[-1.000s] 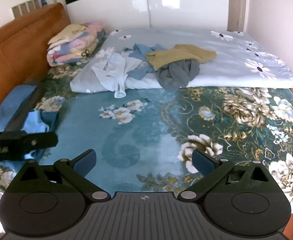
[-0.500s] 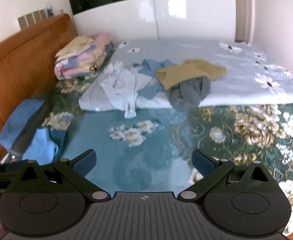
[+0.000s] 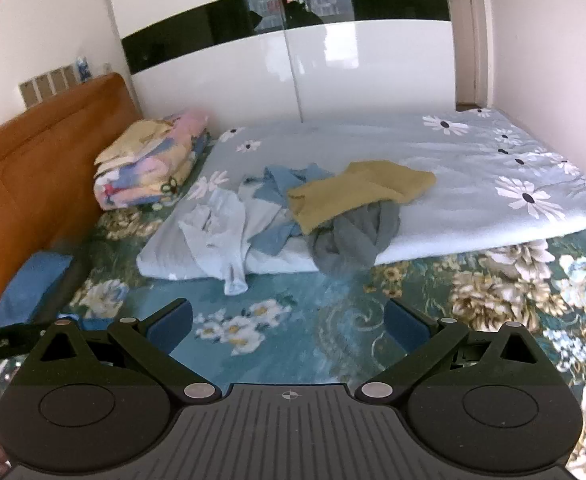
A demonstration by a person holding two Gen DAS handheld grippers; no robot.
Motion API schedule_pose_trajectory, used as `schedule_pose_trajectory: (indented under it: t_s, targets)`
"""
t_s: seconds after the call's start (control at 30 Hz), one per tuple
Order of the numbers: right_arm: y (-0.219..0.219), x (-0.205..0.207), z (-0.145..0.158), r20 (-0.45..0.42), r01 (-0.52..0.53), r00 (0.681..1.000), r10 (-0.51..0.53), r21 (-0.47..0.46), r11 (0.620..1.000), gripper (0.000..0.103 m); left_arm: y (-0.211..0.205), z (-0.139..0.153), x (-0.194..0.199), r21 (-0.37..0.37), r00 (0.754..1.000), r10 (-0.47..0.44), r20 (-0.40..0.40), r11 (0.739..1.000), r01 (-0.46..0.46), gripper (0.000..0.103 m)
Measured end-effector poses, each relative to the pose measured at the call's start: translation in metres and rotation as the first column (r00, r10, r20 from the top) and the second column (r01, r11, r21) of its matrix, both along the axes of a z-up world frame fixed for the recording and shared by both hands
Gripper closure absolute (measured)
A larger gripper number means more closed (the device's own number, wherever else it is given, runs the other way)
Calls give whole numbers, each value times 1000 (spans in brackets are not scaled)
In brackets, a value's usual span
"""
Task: Fold clothes
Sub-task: 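Move both grippers toward the clothes pile on the bed, then grasp the mustard-yellow knit sweater with the left gripper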
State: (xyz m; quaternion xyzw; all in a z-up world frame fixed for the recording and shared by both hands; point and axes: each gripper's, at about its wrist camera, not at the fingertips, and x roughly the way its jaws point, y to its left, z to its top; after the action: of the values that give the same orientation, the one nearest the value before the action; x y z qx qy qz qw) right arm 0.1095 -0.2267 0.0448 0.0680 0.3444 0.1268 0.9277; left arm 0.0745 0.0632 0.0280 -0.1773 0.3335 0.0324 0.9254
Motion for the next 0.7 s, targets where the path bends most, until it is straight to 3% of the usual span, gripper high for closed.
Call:
schedule_pose_trajectory:
  t_s: [0.17,0.43,0.7]
  targets:
    - [-29,52,-10,4,-5,1000,5,42,999,0,-14,-2,39,-9,998,42,-36,999,-43,2]
    - [-82,142,-30,14,-13,1000,12,60,998,0,-46,-12,126,43,993,77,-93,996,-74,2]
    - [-121,210,-79,-24,62,998,-60,91,994,0,-81,-32,219,133,987,28,-160,991,-6,2]
